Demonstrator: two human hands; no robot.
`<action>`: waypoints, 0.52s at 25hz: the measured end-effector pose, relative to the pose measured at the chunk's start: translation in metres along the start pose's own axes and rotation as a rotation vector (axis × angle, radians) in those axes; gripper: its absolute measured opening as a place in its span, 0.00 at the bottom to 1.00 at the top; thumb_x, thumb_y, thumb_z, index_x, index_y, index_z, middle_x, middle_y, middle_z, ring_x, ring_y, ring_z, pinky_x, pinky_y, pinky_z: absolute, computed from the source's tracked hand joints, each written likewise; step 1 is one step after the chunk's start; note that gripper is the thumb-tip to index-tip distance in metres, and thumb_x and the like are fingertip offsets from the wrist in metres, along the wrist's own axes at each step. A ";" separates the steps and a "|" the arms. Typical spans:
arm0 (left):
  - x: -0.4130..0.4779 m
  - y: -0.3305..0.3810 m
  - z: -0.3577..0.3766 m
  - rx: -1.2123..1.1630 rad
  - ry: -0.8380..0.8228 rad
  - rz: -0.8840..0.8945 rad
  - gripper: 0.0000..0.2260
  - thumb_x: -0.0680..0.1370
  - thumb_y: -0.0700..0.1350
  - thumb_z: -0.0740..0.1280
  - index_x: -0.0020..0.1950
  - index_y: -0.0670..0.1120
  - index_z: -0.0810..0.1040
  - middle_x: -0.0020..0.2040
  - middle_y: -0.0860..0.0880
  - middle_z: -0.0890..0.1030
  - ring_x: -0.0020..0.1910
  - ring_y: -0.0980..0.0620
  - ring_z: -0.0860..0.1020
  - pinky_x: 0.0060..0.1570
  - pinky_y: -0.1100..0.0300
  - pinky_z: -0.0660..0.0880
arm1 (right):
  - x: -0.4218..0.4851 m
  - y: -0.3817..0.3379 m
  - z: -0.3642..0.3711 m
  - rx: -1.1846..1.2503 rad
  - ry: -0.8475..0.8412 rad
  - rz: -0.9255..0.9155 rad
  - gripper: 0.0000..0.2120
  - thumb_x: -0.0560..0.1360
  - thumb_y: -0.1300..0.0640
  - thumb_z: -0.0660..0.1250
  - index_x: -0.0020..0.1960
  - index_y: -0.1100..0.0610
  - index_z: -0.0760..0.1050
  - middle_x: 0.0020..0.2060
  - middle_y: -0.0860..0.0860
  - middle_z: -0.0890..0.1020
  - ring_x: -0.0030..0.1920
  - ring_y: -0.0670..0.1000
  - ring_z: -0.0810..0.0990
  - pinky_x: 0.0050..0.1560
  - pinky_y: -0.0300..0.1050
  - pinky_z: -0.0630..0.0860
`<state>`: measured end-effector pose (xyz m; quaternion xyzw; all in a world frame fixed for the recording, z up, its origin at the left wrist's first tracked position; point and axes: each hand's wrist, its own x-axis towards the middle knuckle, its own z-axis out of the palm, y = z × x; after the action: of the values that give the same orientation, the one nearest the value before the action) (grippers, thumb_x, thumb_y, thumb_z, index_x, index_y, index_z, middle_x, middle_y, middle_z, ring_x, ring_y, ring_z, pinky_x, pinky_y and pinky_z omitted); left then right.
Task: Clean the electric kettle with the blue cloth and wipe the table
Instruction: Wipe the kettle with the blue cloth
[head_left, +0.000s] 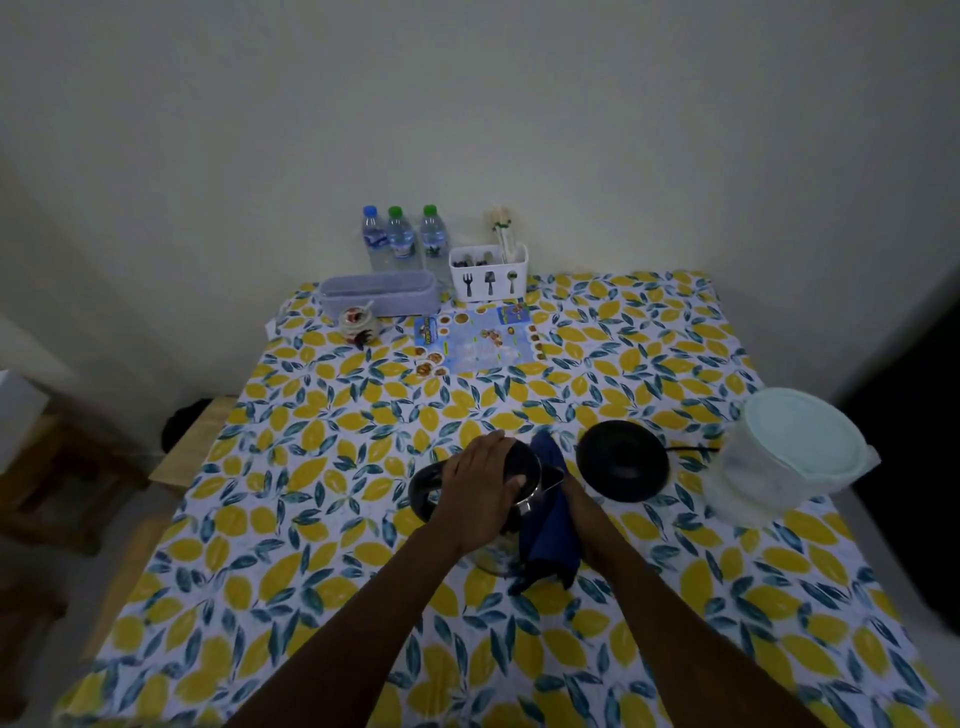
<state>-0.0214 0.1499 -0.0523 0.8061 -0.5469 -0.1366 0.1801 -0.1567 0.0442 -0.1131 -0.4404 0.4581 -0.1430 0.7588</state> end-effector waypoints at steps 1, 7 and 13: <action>0.005 -0.003 -0.003 -0.012 -0.051 0.003 0.25 0.81 0.55 0.56 0.76 0.49 0.56 0.78 0.48 0.57 0.77 0.48 0.54 0.73 0.43 0.53 | -0.004 0.012 0.000 0.008 0.008 -0.038 0.16 0.80 0.46 0.55 0.59 0.55 0.73 0.48 0.56 0.80 0.47 0.55 0.79 0.45 0.47 0.77; 0.029 -0.028 -0.028 -0.234 -0.353 0.067 0.29 0.78 0.60 0.61 0.75 0.51 0.58 0.76 0.46 0.61 0.73 0.45 0.61 0.71 0.44 0.63 | -0.017 0.066 0.021 0.063 0.140 -0.218 0.34 0.69 0.40 0.68 0.71 0.45 0.61 0.66 0.52 0.72 0.60 0.57 0.74 0.57 0.60 0.75; 0.026 -0.022 -0.033 -0.212 -0.358 0.106 0.28 0.80 0.59 0.57 0.76 0.48 0.57 0.76 0.45 0.61 0.72 0.44 0.63 0.70 0.45 0.64 | -0.057 0.073 0.090 -0.445 0.421 -0.358 0.50 0.68 0.46 0.74 0.77 0.58 0.46 0.77 0.56 0.52 0.74 0.59 0.58 0.67 0.63 0.64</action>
<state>0.0201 0.1382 -0.0327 0.7156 -0.5945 -0.3245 0.1708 -0.1270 0.1695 -0.1213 -0.6289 0.5399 -0.2581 0.4963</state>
